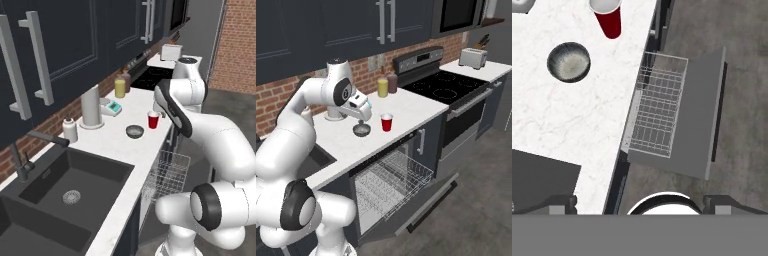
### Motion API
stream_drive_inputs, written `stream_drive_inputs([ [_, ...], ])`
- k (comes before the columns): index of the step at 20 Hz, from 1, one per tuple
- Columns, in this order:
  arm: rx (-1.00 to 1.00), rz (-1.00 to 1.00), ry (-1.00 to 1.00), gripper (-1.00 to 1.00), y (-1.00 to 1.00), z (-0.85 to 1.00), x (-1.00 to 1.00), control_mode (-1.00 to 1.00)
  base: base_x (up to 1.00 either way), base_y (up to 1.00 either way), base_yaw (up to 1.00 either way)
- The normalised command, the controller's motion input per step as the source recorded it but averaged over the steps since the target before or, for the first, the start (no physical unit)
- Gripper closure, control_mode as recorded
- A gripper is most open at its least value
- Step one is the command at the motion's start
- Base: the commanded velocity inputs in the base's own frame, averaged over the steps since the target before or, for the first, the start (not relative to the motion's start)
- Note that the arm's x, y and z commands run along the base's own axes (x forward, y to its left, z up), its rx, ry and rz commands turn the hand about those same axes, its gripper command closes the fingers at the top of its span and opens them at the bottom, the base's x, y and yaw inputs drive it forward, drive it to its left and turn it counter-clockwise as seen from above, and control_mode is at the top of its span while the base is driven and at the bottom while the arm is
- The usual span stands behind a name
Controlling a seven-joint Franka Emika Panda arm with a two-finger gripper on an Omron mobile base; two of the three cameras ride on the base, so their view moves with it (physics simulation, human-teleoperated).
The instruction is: Pick up the cup and bowl from the counter, place them in the dishwasher, and close the dishwasher door.
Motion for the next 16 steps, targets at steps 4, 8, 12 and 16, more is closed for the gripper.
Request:
stream_drive_inputs([
  [4, 0.0, 0.0, 0.0, -1.0, 0.0, 0.0, 0.0, 1.0, 0.03, 0.52, -0.12],
  [8, 0.0, 0.0, 0.0, -1.0, 0.0, 0.0, 0.0, 1.0, 0.0, 0.51, -0.1],
  [12, 0.0, 0.0, 0.0, -1.0, 0.0, 0.0, 0.0, 1.0, 0.0, 0.38, -0.09],
  [16, 0.0, 0.0, 0.0, -1.0, 0.0, 0.0, 0.0, 1.0, 0.0, 0.28, -0.07],
])
